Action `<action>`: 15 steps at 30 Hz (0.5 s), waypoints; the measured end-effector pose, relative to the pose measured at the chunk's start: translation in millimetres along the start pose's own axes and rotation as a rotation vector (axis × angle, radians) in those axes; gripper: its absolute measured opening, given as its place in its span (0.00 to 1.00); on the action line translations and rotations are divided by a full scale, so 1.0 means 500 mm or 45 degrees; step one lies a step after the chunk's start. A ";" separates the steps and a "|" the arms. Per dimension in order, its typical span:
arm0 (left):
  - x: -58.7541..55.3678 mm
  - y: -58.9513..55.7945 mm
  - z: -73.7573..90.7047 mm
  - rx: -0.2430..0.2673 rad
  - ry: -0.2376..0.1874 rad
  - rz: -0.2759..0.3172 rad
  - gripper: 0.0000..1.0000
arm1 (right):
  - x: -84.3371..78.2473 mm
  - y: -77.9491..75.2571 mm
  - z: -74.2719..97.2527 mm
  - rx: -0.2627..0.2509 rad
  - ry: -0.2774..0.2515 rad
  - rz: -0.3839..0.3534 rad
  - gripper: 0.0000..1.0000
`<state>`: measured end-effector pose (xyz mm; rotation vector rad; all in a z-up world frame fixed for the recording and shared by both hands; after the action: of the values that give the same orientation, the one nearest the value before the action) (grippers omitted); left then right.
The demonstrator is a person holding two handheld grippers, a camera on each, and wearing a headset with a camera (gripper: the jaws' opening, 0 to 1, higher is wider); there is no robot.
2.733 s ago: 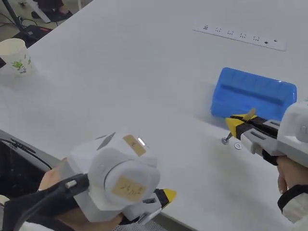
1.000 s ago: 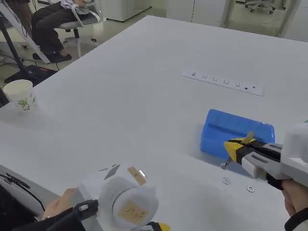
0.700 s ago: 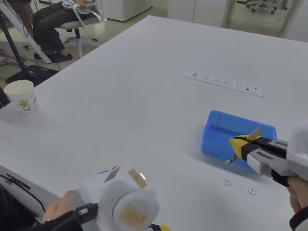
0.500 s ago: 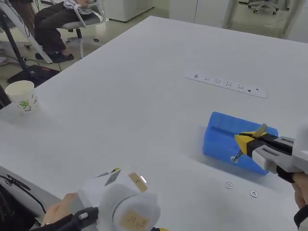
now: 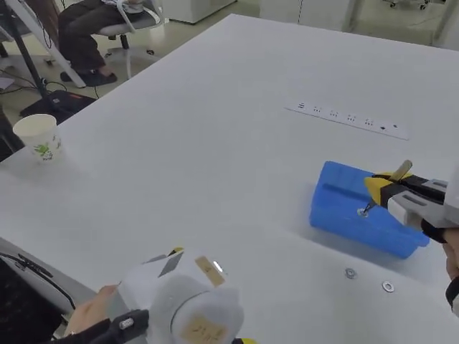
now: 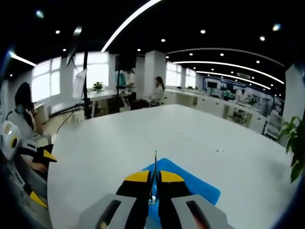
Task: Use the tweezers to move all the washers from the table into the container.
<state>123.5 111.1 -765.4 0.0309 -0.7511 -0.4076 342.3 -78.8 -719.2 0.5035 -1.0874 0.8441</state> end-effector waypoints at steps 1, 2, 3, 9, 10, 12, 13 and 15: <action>0.000 0.000 0.000 -0.001 0.004 0.001 0.86 | -0.003 -0.001 -0.003 -0.002 0.001 0.000 0.02; -0.001 0.000 -0.001 -0.001 0.008 -0.004 0.86 | -0.007 -0.003 -0.006 -0.011 0.006 0.004 0.02; 0.000 0.000 -0.001 -0.001 0.008 -0.005 0.86 | -0.010 -0.005 -0.008 -0.017 0.008 0.009 0.02; -0.001 0.000 -0.003 -0.001 0.016 -0.009 0.85 | -0.029 -0.016 -0.021 -0.031 0.020 -0.009 0.02; -0.001 0.000 -0.003 -0.002 0.019 -0.011 0.85 | -0.032 -0.017 -0.023 -0.035 0.022 -0.005 0.02; 0.000 0.000 -0.004 -0.002 0.017 -0.014 0.85 | -0.039 -0.020 -0.027 -0.047 0.025 0.010 0.02; 0.000 0.000 -0.004 -0.002 0.015 -0.014 0.85 | -0.042 -0.021 -0.030 -0.052 0.027 0.014 0.02; -0.001 -0.001 -0.004 -0.007 0.019 -0.015 0.85 | -0.047 -0.023 -0.034 -0.052 0.033 0.009 0.02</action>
<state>124.4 110.5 -767.3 0.0335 -0.7354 -0.4201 356.0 -81.5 -747.3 0.4533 -1.0810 0.8313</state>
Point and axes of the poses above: the centre of the closed fingertips' face, and the gripper's own axes: z roughly backward along the fingers, y roughly to its left, x roughly out of its top, the point moved 10 cm from there along z, roughly backward along the fingers
